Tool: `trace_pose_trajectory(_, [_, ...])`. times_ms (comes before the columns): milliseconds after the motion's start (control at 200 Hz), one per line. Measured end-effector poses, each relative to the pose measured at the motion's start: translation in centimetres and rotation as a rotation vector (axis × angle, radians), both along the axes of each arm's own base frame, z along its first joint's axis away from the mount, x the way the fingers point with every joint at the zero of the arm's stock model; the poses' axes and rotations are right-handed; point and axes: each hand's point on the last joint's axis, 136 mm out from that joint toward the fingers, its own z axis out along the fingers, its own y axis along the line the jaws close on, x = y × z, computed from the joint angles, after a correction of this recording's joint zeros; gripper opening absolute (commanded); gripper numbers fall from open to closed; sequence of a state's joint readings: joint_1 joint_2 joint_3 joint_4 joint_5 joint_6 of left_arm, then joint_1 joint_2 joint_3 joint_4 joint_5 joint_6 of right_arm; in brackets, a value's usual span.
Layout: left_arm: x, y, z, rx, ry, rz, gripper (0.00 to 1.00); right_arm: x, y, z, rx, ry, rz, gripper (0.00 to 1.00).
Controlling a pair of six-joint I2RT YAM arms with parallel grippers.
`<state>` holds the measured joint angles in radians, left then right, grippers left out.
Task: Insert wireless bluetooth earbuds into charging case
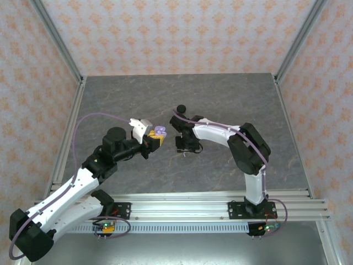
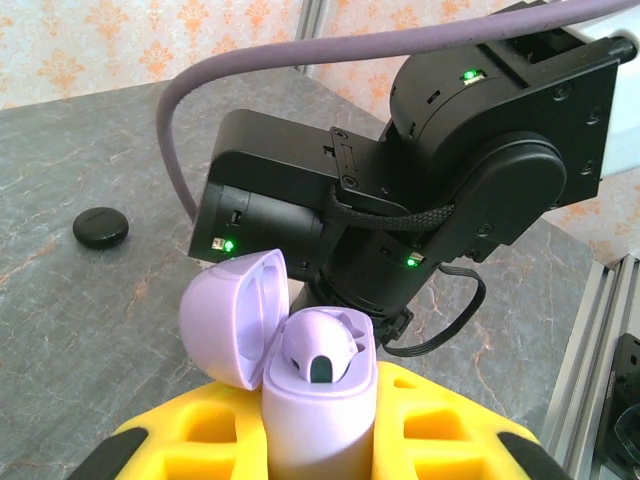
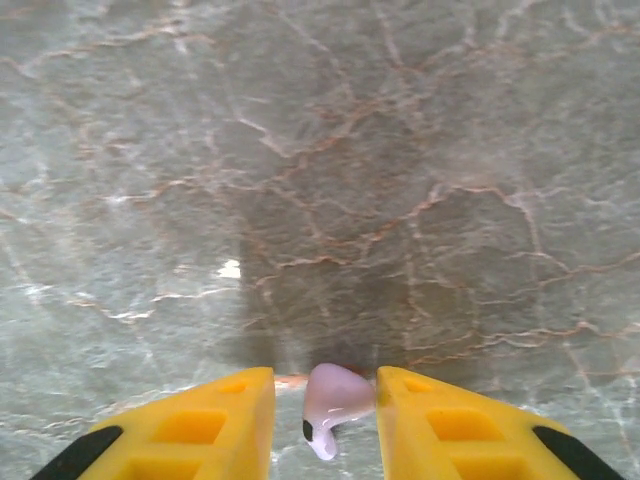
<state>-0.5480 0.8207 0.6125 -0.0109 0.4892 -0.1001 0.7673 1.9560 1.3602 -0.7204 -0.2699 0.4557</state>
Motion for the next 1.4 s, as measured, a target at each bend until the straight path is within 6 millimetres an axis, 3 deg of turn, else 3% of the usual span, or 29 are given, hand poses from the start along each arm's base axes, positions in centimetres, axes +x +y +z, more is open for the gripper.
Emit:
trace_pose_trajectory(546, [0.0, 0.0, 0.0, -0.002, 0.003, 0.001, 0.13, 0.0, -1.1, -0.6, -0.107, -0.019, 0.053, 0.34])
trace_pose_trajectory(1396, [0.0, 0.0, 0.0, -0.002, 0.003, 0.001, 0.13, -0.9, -0.6, -0.1, -0.076, -0.005, 0.137, 0.27])
